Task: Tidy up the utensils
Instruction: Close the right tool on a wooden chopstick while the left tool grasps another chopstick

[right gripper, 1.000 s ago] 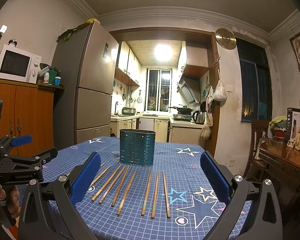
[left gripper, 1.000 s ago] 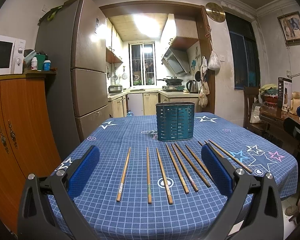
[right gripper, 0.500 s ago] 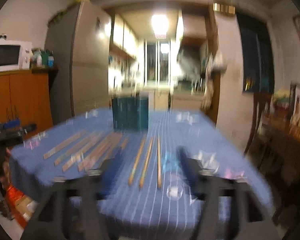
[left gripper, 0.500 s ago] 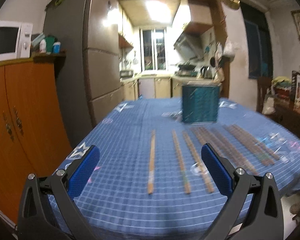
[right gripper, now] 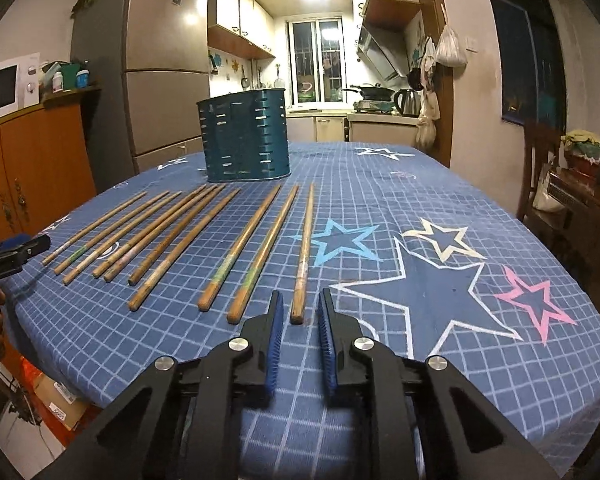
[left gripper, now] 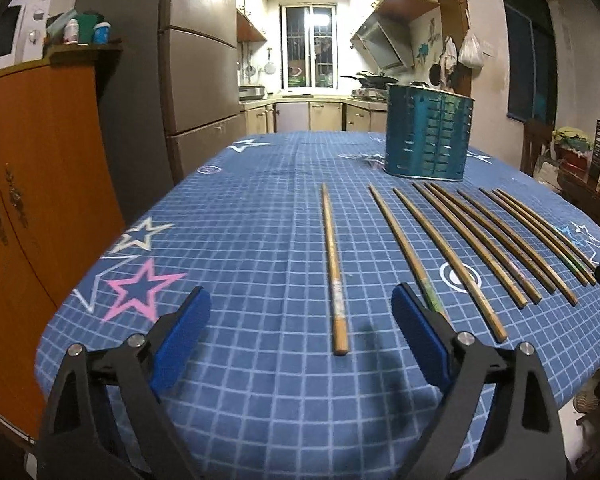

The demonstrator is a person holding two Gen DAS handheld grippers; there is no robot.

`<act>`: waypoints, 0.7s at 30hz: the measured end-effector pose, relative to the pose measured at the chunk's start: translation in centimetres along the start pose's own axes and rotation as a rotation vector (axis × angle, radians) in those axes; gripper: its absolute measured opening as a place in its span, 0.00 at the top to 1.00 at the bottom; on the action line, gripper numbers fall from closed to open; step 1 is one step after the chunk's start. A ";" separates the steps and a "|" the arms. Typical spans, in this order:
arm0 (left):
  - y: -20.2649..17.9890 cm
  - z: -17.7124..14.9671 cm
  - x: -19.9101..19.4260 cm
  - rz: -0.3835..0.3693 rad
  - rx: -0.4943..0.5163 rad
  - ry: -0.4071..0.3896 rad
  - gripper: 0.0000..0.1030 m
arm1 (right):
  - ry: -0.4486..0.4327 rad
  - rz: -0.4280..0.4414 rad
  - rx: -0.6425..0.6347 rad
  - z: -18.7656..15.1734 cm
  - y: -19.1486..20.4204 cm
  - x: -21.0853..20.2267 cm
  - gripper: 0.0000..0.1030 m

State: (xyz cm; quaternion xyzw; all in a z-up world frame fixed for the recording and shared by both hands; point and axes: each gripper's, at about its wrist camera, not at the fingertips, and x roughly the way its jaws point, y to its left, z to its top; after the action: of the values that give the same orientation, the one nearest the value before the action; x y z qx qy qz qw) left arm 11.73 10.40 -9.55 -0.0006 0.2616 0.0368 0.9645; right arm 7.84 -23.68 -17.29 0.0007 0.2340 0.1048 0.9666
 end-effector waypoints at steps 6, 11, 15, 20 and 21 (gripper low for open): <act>-0.8 -1.3 0.6 -0.034 0.020 -0.008 0.30 | -0.026 0.005 -0.024 -0.3 -0.1 -0.3 0.86; -0.2 -2.4 0.6 -0.027 0.000 -0.022 0.49 | -0.043 0.003 -0.039 -0.6 0.0 -0.6 0.87; -0.4 -2.5 0.5 -0.038 -0.003 -0.041 0.71 | -0.049 0.002 -0.040 -0.6 0.0 -0.6 0.90; -1.8 -3.4 -0.4 -0.027 0.037 -0.072 0.80 | -0.062 -0.008 -0.044 -0.7 0.1 -0.7 0.90; -1.9 -3.6 -0.5 -0.021 0.040 -0.078 0.80 | -0.064 -0.010 -0.046 -0.8 0.2 -0.7 0.90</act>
State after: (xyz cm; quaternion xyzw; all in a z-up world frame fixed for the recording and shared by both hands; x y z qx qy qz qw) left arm 9.63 8.36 -12.45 0.0173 0.2243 0.0214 0.9741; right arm 6.84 -23.65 -17.66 -0.0191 0.2003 0.1051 0.9739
